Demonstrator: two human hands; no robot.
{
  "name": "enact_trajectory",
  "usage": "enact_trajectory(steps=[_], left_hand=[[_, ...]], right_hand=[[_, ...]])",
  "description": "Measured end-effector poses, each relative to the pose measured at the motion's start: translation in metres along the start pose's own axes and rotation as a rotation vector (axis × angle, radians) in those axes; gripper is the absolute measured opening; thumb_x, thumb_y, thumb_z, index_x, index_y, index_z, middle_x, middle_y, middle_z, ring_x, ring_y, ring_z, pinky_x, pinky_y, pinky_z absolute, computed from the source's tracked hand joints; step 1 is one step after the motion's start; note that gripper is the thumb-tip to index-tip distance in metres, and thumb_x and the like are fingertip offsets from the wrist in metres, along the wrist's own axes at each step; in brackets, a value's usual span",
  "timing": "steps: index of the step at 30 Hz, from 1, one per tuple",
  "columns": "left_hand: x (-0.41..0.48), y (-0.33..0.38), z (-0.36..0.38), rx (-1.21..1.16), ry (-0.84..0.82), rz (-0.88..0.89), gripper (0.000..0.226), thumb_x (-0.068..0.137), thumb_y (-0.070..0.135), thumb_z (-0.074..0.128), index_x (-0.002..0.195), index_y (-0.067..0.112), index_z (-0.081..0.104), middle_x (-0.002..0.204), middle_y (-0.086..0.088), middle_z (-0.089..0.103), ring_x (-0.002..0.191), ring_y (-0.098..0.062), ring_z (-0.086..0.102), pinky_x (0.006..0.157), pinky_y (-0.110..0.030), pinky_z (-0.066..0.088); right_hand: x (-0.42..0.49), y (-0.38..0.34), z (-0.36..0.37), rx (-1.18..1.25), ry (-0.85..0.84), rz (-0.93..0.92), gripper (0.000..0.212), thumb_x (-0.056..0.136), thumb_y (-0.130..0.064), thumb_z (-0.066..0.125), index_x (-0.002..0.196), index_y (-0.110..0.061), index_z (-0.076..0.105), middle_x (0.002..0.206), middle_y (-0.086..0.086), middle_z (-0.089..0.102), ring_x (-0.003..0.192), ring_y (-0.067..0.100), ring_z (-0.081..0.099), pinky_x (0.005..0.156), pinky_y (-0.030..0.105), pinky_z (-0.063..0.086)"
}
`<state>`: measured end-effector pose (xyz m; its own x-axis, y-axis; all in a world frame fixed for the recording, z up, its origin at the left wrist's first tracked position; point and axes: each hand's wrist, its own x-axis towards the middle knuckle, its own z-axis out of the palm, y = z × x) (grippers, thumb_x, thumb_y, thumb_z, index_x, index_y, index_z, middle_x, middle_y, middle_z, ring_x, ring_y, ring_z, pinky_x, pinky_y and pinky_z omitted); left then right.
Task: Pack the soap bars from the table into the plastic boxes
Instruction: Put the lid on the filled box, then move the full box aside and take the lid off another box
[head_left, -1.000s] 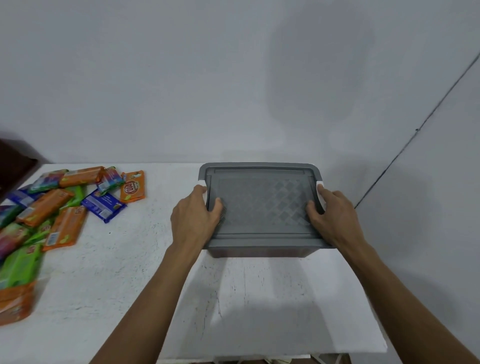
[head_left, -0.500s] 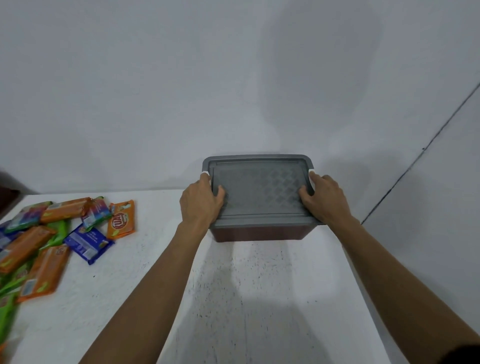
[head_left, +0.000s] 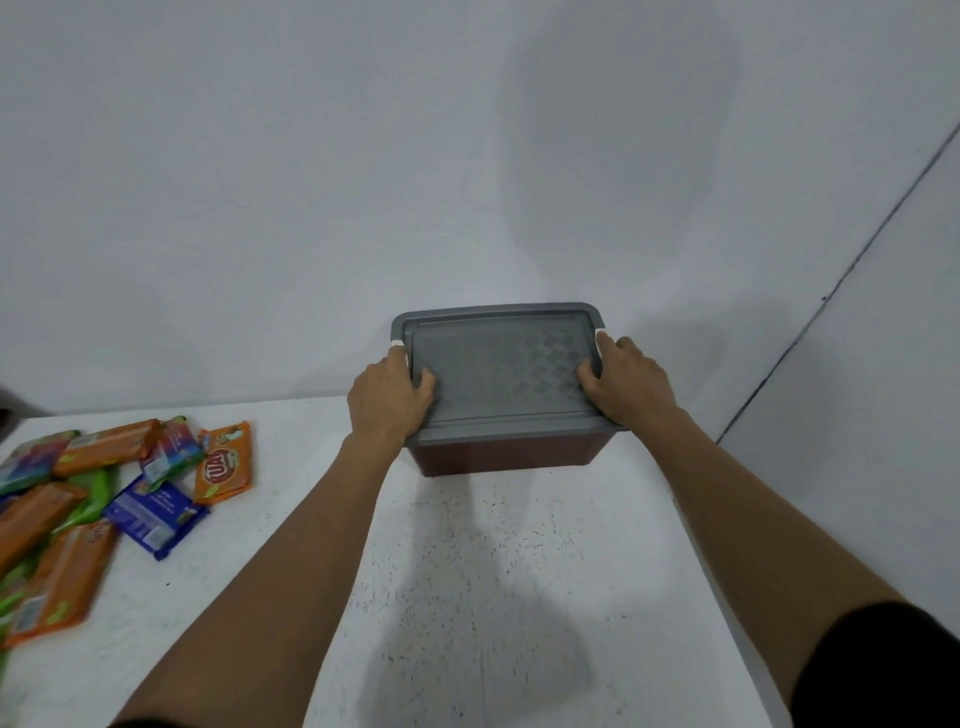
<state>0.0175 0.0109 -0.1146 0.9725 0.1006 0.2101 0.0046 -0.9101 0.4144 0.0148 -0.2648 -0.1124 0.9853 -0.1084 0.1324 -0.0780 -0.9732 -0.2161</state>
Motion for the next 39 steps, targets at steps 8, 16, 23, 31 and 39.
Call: enact_trajectory(steps=[8,16,23,31,39], left_hand=[[-0.021,-0.036,-0.017,-0.160,-0.381,-0.033,0.068,0.094,0.061,0.035,0.151,0.030,0.015,0.138,-0.014,0.052,0.110,-0.038,0.059,0.096,-0.050,0.048],[-0.031,-0.084,-0.055,0.042,-0.515,-0.030,0.065,0.094,0.064,0.028,0.137,0.021,0.048,0.132,-0.009,0.057,0.102,-0.026,0.063,0.091,-0.043,0.052],[-0.016,-0.161,-0.099,0.206,-0.450,-0.017,0.053,0.096,0.059,0.031,0.131,0.025,0.052,0.128,-0.004,0.058,0.118,-0.026,0.051,0.091,-0.038,0.041],[-0.014,-0.287,-0.177,0.248,-0.296,-0.153,0.050,0.097,0.052,0.036,0.130,0.019,0.052,0.128,-0.010,0.057,0.115,-0.029,0.054,0.093,-0.038,0.043],[-0.034,-0.434,-0.270,0.325,-0.151,-0.307,0.043,0.097,0.048,0.038,0.114,0.014,0.059,0.116,-0.012,0.062,0.105,-0.031,0.058,0.085,-0.040,0.048]], right_hand=[[-0.004,-0.020,-0.002,-0.028,-0.160,0.142,0.054,0.099,-0.023,0.029,0.148,-0.002,0.021,0.133,0.028,0.044,0.119,0.043,0.045,0.096,0.048,0.040],[-0.017,-0.078,-0.009,-0.139,-0.141,0.016,0.038,0.098,-0.033,0.037,0.113,-0.003,0.056,0.134,0.027,0.044,0.124,0.042,0.038,0.107,0.049,0.032],[-0.018,-0.195,-0.013,-0.011,-0.159,-0.237,0.029,0.096,-0.035,0.041,0.087,-0.011,0.056,0.113,0.019,0.059,0.107,0.037,0.055,0.084,0.038,0.046],[-0.015,-0.353,0.003,-0.038,-0.237,-0.383,0.049,0.098,-0.040,0.042,0.137,-0.011,0.048,0.137,0.015,0.051,0.127,0.034,0.045,0.104,0.040,0.040],[-0.023,-0.515,0.032,-0.008,-0.286,-0.557,0.051,0.100,-0.040,0.041,0.142,-0.011,0.044,0.142,0.013,0.049,0.131,0.030,0.043,0.105,0.039,0.040]])
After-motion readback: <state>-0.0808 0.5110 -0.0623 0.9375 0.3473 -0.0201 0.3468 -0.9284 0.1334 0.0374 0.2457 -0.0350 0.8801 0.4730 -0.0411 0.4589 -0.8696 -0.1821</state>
